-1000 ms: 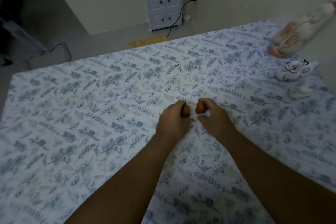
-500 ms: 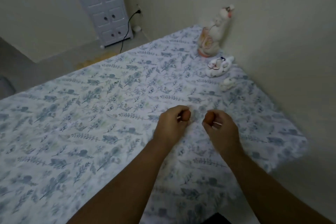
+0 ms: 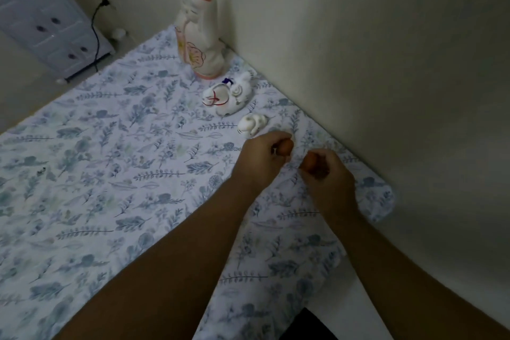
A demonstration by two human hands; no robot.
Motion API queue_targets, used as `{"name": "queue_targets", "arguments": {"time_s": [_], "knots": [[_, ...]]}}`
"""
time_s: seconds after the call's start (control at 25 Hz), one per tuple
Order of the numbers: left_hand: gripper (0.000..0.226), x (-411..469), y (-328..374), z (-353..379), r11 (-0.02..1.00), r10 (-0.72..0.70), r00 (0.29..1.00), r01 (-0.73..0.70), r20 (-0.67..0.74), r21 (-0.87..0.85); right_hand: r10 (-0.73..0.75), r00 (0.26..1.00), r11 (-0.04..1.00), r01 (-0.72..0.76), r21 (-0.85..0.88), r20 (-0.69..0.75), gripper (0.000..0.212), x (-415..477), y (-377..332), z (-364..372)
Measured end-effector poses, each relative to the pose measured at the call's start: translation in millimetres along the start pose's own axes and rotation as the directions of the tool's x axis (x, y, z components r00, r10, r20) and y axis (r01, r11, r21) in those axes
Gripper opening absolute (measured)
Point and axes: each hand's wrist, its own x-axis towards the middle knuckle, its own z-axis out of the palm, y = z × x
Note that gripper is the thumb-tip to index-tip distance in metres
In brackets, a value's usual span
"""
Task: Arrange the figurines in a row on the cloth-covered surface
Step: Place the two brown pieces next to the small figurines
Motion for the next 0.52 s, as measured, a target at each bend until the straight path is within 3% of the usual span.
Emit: {"name": "queue_targets", "arguments": {"time_s": [0.36, 0.52], "knots": [[0.044, 7, -15, 13, 0.999, -0.051, 0.997, 0.050, -0.063, -0.006, -0.044, 0.999, 0.997, 0.045, -0.060, 0.027, 0.034, 3, 18, 2], [0.038, 11, -16, 10, 0.998, 0.046, 0.998, -0.045, -0.030, 0.044, -0.055, 0.998, 0.990, 0.056, -0.126, 0.018, 0.027, 3, 17, 1]]}}
